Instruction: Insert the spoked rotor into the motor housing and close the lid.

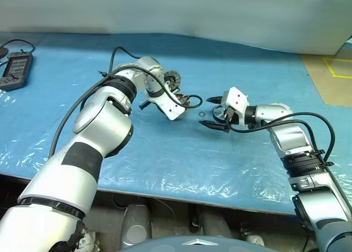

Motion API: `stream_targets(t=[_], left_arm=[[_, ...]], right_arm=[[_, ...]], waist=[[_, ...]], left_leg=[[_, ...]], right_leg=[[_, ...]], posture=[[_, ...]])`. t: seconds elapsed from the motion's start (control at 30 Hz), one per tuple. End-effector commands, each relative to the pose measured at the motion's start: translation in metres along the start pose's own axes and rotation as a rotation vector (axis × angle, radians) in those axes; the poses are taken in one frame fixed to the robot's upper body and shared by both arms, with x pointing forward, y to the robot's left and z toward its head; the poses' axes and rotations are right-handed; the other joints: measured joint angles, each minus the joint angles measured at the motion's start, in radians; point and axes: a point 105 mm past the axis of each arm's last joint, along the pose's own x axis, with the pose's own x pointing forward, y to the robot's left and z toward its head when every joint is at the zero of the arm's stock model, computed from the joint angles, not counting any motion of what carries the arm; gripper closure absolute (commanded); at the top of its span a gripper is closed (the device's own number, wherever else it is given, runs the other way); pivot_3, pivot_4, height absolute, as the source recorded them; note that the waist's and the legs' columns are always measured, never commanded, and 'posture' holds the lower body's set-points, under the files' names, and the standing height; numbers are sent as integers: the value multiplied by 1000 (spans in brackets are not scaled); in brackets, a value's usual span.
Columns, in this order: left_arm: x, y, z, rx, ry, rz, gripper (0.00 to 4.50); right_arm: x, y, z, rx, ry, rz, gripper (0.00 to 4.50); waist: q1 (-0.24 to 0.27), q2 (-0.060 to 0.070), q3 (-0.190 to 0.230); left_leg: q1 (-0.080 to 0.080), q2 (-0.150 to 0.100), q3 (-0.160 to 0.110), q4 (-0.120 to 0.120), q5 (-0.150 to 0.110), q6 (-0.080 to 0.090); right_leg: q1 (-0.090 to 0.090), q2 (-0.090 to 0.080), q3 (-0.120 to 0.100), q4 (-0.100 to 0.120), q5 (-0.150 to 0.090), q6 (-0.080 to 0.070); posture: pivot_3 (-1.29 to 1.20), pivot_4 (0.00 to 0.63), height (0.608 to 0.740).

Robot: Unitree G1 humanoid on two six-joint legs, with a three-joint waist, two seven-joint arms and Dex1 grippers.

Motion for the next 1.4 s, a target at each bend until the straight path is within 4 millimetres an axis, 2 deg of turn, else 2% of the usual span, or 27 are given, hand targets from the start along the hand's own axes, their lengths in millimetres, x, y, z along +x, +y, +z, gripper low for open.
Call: stream_targets(t=[0.03, 0.37, 0.57, 0.9, 1.0, 1.1, 1.2, 1.4], left_arm=[[-20, 14, 7, 74, -17, 50, 4465], [-21, -10, 33, 301, -196, -78, 4465], [-18, -27, 30, 436, -193, -118, 4465], [-12, -35, 38, 497, -243, -116, 4465], [-11, -41, 35, 480, -235, -155, 4465], [-13, -43, 34, 467, -237, -163, 3897], [-17, -36, 43, 484, -281, -101, 2994], [-35, -24, 47, 433, -323, -18, 2994]], right_arm=[[0, -3, 9, -28, -27, -5, 0], [0, -7, 5, -18, -19, -17, 0], [-1, -11, 3, -17, -15, -30, 0], [1, -12, 2, -19, -19, -35, 0], [2, -13, 2, -18, -21, -37, 0], [2, -14, 2, -17, -21, -39, 0], [3, -14, 2, -18, -21, -38, 0], [4, -15, 2, -23, -23, -37, 0]], waist=[[0, 0, 0], [3, 0, 0], [3, 0, 0], [6, 0, 0], [6, 0, 0], [4, 0, 0], [6, 0, 0], [5, 0, 0]], left_leg=[[0, 0, 0, 0, 0, 0], [0, 0, 0, 0, 0, 0], [1, 1, 0, 1, 0, 0], [1, 1, 1, 1, 0, 0], [1, 1, 1, 2, 0, 0], [2, 1, 1, 2, 0, 0], [3, 1, 1, 2, 0, 0], [3, 1, 1, 3, 0, 0]], right_leg=[[0, 0, 0, 0, 0, 0], [0, 0, 0, 1, 0, 0], [0, 0, 0, 2, 0, -1], [0, 0, 0, 3, -1, -1], [0, 0, 0, 4, -1, -1], [0, 0, 0, 4, -1, -1], [0, 0, 1, 4, -1, -1], [1, 0, 1, 6, -1, -1]], posture=[[0, 150, 740], [0, 150, 740], [0, 150, 740], [0, 150, 740], [0, 150, 740], [0, 150, 740], [0, 150, 740], [0, 150, 740]])
